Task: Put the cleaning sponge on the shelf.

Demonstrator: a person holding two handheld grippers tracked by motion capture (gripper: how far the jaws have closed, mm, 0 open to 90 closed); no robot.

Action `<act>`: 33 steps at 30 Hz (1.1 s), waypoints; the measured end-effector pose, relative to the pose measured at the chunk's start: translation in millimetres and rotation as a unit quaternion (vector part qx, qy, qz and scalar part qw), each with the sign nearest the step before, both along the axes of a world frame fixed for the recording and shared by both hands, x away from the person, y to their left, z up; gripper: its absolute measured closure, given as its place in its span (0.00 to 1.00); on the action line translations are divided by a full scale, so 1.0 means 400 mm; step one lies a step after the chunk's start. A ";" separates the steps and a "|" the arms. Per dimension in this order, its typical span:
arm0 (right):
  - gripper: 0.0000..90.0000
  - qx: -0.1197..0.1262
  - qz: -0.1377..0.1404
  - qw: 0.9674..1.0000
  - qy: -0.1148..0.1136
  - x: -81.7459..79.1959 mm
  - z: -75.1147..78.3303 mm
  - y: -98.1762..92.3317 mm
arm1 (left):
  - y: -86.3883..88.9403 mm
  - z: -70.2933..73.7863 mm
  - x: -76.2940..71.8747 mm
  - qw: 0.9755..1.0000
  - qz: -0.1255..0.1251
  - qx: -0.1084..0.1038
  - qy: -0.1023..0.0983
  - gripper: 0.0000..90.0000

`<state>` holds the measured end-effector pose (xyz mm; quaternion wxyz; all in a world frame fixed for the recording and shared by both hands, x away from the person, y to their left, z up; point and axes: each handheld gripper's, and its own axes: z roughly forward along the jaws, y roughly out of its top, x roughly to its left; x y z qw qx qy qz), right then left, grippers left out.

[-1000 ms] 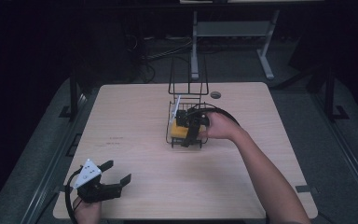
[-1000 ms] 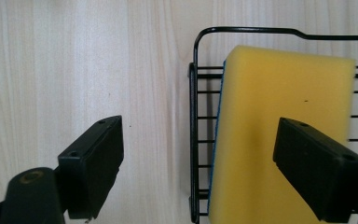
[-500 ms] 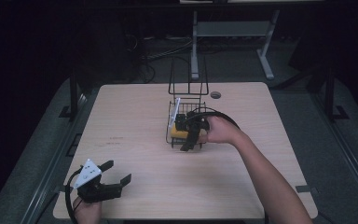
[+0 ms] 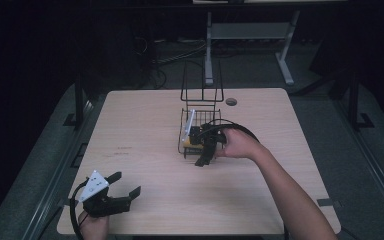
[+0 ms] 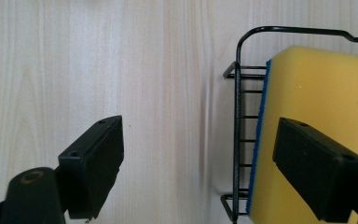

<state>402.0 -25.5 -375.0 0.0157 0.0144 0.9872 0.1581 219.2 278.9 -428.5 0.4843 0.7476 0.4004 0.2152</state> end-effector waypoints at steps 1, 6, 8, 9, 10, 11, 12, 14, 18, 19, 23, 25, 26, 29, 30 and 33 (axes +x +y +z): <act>0.18 -0.002 -0.003 1.000 0.003 -0.003 -0.001 -0.001 | 0.000 0.000 0.000 1.000 0.001 -0.001 0.001 0.14; 0.18 -0.004 0.007 1.000 -0.002 -0.018 -0.006 -0.003 | 0.000 -0.002 0.003 1.000 0.002 -0.002 0.003 0.14; 0.18 0.000 0.007 1.000 0.001 -0.024 -0.007 -0.006 | 0.001 -0.003 0.005 1.000 0.002 0.000 0.003 0.14; 0.18 0.000 0.006 1.000 0.001 -0.026 -0.007 -0.007 | 0.001 -0.003 0.005 1.000 0.002 -0.001 0.003 0.14; 0.18 0.001 0.006 1.000 0.000 -0.029 -0.008 -0.010 | 0.000 -0.003 0.006 1.000 0.002 -0.001 0.003 0.14; 0.18 0.003 0.007 1.000 0.000 -0.031 -0.011 -0.012 | 0.000 -0.003 0.005 1.000 0.002 0.000 0.003 0.14; 0.18 0.001 0.003 1.000 0.001 -0.035 -0.012 -0.014 | -0.001 -0.003 0.005 1.000 0.001 0.000 0.002 0.14; 0.18 -0.002 0.007 1.000 -0.003 -0.040 -0.016 -0.017 | -0.003 -0.002 0.004 1.000 -0.001 0.001 0.001 0.14; 0.18 0.000 0.003 1.000 -0.001 -0.056 -0.017 -0.025 | -0.004 -0.003 0.001 1.000 -0.003 0.001 0.002 0.14; 0.18 0.003 0.004 1.000 -0.003 -0.058 -0.017 -0.028 | -0.003 -0.002 0.000 1.000 -0.003 0.000 0.000 0.14; 0.18 0.005 -0.004 1.000 -0.003 -0.074 -0.018 -0.043 | -0.004 -0.003 0.000 1.000 -0.003 0.001 0.001 0.14; 0.18 0.005 -0.005 1.000 -0.003 -0.081 -0.022 -0.050 | -0.004 -0.002 -0.001 1.000 -0.003 0.001 0.000 0.14; 0.18 0.002 -0.007 1.000 -0.001 -0.086 -0.028 -0.058 | -0.004 -0.002 -0.001 1.000 -0.003 0.001 0.000 0.14; 0.18 0.004 -0.009 1.000 0.000 -0.089 -0.033 -0.066 | -0.005 -0.002 0.000 1.000 -0.003 0.002 0.001 0.14; 0.18 0.003 -0.011 1.000 0.001 -0.093 -0.036 -0.073 | -0.005 -0.003 0.000 1.000 -0.003 0.002 0.000 0.14; 0.18 0.003 -0.014 1.000 0.001 -0.099 -0.040 -0.086 | -0.006 -0.003 0.000 1.000 -0.003 0.003 0.001 0.14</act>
